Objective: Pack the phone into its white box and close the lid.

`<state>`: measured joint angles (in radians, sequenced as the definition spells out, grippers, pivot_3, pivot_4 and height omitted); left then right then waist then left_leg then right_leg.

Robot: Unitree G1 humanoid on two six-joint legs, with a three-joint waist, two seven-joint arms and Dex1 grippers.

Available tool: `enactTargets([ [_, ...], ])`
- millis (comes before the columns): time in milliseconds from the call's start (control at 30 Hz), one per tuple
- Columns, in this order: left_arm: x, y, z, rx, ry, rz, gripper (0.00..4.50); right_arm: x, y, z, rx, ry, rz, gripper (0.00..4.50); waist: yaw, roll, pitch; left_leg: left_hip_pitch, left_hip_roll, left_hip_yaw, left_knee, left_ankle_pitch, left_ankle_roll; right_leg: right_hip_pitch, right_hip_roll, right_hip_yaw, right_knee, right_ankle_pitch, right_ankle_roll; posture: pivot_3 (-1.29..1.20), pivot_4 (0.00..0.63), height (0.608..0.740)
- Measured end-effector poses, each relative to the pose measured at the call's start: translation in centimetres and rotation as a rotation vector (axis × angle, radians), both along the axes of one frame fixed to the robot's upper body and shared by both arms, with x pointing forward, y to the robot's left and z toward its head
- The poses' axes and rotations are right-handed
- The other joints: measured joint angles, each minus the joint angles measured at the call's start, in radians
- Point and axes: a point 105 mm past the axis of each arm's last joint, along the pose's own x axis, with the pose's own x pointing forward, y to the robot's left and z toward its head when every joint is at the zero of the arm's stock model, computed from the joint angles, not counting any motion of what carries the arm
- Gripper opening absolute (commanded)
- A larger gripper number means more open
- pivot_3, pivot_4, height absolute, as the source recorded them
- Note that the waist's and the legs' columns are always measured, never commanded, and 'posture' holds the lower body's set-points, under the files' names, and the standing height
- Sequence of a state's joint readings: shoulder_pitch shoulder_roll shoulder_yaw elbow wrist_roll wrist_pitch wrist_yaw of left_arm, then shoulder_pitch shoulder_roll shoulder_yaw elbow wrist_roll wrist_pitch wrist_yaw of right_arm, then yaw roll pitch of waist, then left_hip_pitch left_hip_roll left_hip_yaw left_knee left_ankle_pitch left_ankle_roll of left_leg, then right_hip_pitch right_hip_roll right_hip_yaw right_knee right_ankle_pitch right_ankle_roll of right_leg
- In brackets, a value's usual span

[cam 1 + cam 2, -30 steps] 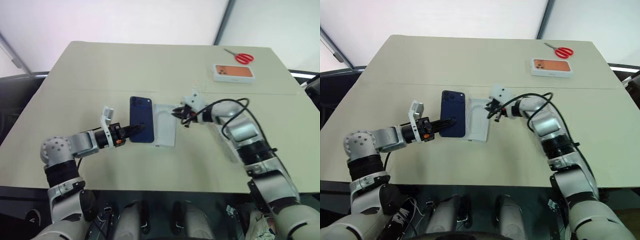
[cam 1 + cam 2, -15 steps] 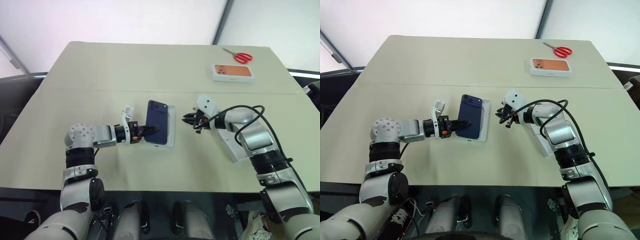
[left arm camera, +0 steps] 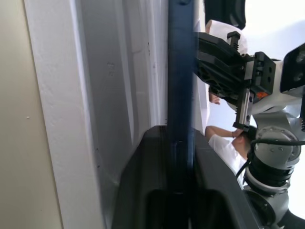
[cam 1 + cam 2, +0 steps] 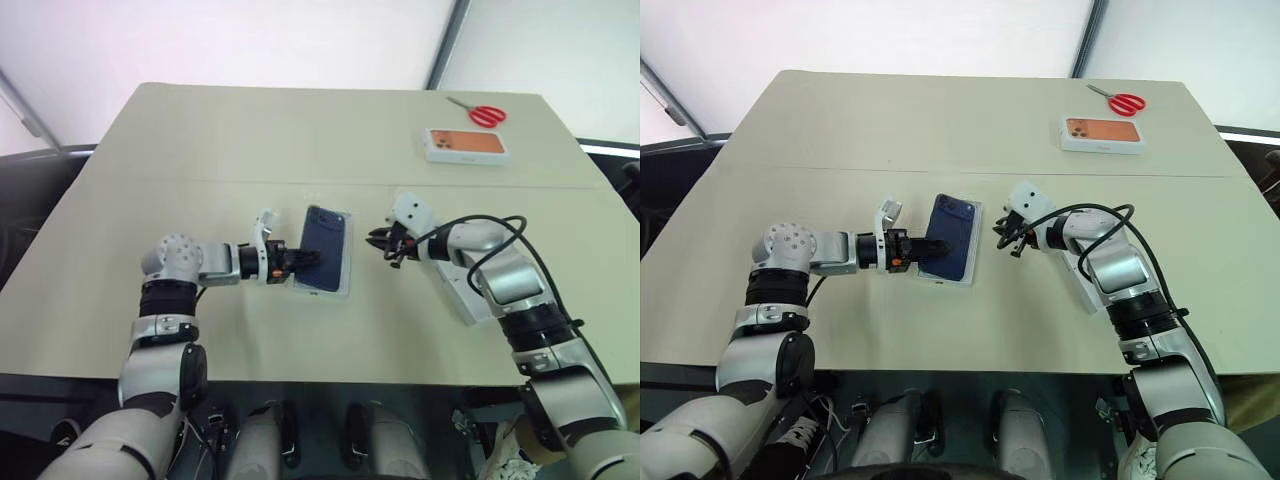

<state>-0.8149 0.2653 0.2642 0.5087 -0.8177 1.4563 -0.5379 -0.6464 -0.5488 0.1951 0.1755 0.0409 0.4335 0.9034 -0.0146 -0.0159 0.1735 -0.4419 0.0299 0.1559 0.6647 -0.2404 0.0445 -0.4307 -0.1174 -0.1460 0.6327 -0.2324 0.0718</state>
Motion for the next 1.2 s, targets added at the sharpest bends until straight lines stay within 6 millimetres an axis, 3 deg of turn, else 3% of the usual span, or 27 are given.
enactTargets([
  [100, 0.3, -0.2, 1.0, -0.017, -0.036, -0.008, 3.83, 0.0, 0.1, -0.1, -0.002, 0.000, 0.002, 0.55, 0.000, 0.000, 0.000, 0.000, 0.000, 0.000, 0.000, 0.000, 0.000, 0.000, 0.000, 0.000, 0.000, 0.000, 0.000, 0.00, 0.150, 0.738],
  [767, 0.2, 2.4, 2.6, 0.093, -0.109, 0.022, 3.83, 0.3, 1.9, 0.0, 0.007, -0.014, 0.045, 0.55, -0.001, 0.000, 0.000, 0.001, 0.000, 0.000, 0.001, 0.000, 0.000, 0.001, 0.000, 0.001, 0.001, 0.000, 0.000, 0.00, 0.150, 0.738],
  [967, 0.6, 4.4, 3.4, 0.131, -0.175, 0.089, 3.83, 0.3, 2.0, -0.3, 0.003, -0.011, 0.049, 0.55, -0.002, 0.000, 0.000, 0.001, 0.000, 0.000, 0.001, 0.000, 0.000, 0.001, 0.000, 0.000, 0.001, 0.000, 0.000, 0.00, 0.150, 0.738],
  [1000, 0.9, 4.8, 3.6, 0.136, -0.192, 0.108, 3.60, 0.3, 2.0, -0.3, 0.002, -0.008, 0.050, 0.55, -0.002, 0.000, 0.000, 0.001, 0.000, 0.000, 0.001, 0.000, 0.000, 0.001, 0.000, 0.000, 0.001, 0.000, 0.000, 0.00, 0.150, 0.738],
  [1067, 1.4, 5.5, 3.9, 0.146, -0.220, 0.149, 3.03, 0.3, 1.9, -0.3, 0.001, -0.006, 0.052, 0.03, -0.001, 0.000, 0.000, 0.001, 0.000, 0.000, 0.001, 0.000, 0.000, 0.001, 0.000, 0.000, 0.001, 0.000, 0.000, 0.00, 0.150, 0.738],
  [1200, 2.3, 6.7, 3.1, 0.237, -0.255, 0.235, 1.04, 0.4, 1.4, -0.2, -0.017, -0.019, 0.044, 0.00, 0.000, 0.001, 0.000, 0.001, 0.000, 0.000, 0.001, 0.000, 0.000, 0.001, 0.000, 0.001, 0.001, 0.000, 0.000, 0.00, 0.150, 0.738],
])
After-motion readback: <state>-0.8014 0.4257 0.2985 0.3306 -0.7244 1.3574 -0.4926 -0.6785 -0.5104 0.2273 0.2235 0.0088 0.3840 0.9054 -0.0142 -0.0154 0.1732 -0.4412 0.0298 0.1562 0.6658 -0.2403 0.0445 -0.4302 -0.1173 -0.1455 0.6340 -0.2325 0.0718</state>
